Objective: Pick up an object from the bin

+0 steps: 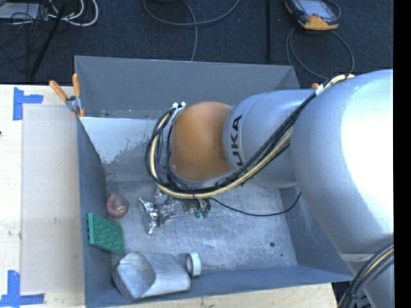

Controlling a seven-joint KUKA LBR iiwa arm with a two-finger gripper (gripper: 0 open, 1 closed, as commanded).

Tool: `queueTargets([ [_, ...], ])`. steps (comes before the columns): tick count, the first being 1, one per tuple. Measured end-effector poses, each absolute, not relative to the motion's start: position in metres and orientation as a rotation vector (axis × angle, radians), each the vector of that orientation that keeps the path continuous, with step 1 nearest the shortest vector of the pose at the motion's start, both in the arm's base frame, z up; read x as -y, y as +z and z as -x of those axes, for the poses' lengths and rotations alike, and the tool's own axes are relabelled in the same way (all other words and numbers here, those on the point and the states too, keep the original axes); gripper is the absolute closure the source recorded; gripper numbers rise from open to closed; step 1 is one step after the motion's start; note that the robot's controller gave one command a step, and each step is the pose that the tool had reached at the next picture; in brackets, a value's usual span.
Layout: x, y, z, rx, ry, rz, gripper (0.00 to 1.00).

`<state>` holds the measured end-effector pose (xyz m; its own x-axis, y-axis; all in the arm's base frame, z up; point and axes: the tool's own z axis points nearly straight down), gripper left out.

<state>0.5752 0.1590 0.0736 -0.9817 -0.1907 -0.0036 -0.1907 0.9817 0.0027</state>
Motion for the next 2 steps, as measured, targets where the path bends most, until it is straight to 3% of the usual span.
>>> queueTargets([
  [1, -0.161, 0.073, -0.548, -3.103, 0.003, 0.418, 1.0],
  [2, -0.148, 0.226, -0.543, -3.047, 0.0, 0.736, 1.0],
])
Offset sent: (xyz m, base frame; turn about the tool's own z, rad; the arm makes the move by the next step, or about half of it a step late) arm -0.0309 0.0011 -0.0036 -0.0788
